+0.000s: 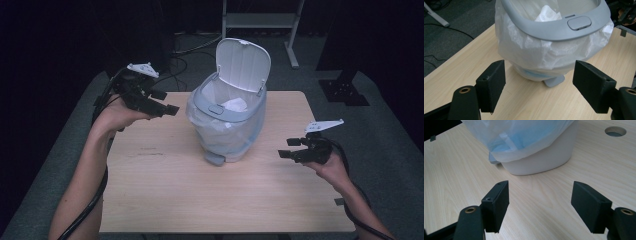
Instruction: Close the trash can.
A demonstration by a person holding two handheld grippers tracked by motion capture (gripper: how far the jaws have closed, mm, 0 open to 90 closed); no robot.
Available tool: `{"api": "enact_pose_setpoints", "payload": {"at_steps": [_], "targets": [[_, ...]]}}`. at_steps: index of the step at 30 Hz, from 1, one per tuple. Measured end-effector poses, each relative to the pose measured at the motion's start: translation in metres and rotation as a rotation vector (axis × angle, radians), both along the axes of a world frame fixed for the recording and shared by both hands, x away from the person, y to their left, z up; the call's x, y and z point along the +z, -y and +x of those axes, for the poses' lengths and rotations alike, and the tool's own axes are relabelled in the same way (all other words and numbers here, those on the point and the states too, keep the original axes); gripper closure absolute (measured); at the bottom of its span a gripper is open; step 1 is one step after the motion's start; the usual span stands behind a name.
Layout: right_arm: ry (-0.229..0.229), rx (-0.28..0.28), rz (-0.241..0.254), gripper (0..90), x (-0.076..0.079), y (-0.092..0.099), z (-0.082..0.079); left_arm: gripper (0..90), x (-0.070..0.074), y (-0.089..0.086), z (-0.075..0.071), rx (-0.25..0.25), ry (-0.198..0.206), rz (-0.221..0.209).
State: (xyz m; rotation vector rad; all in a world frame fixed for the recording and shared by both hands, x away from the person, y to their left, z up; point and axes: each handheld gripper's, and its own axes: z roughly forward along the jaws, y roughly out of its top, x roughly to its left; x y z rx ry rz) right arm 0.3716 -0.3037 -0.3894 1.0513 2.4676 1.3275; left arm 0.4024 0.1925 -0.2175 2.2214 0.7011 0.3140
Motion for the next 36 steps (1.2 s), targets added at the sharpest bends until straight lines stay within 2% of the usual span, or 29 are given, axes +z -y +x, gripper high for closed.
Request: {"api": "enact_pose_setpoints", "payload": {"at_steps": [7,11,15,20,21,23,29,33,35,36], "targets": [[-0.001,0.001,0.005,30.1,0.006,-0.003,0.004,22.5,-0.012,-0.007,-0.009,0.003,0.009,0.001],[-0.003,-0.003,0.018,31.4,0.013,-0.004,0.008,19.3,-0.024,-0.012,-0.014,0.011,0.0,-0.002],[0.002,-0.004,0.021,31.5,0.019,-0.006,0.01,18.3,-0.03,-0.014,-0.017,0.007,-0.003,-0.009],[0.017,0.001,0.027,32.8,0.031,-0.009,0.014,14.4,-0.042,-0.018,-0.022,0.018,0.003,-0.02],[0.017,0.002,0.027,32.8,0.033,-0.009,0.015,10.5,-0.044,-0.017,-0.023,0.029,0.006,-0.012],[0.018,0.002,0.026,32.9,0.035,-0.009,0.016,10.1,-0.045,-0.018,-0.024,0.032,0.013,-0.004],[0.024,0.003,0.042,36.1,0.046,-0.008,0.021,9.2,-0.056,-0.023,-0.031,0.05,0.026,-0.024],[0.027,0.007,0.041,38.6,0.052,-0.009,0.025,9.2,-0.067,-0.026,-0.035,0.064,0.029,-0.031],[0.03,0.01,0.036,41.9,0.057,-0.01,0.028,9.2,-0.077,-0.027,-0.037,0.076,0.02,-0.025],[0.03,0.01,0.036,41.9,0.057,-0.01,0.028,9.2,-0.077,-0.027,-0.037,0.076,0.02,-0.025]]}}
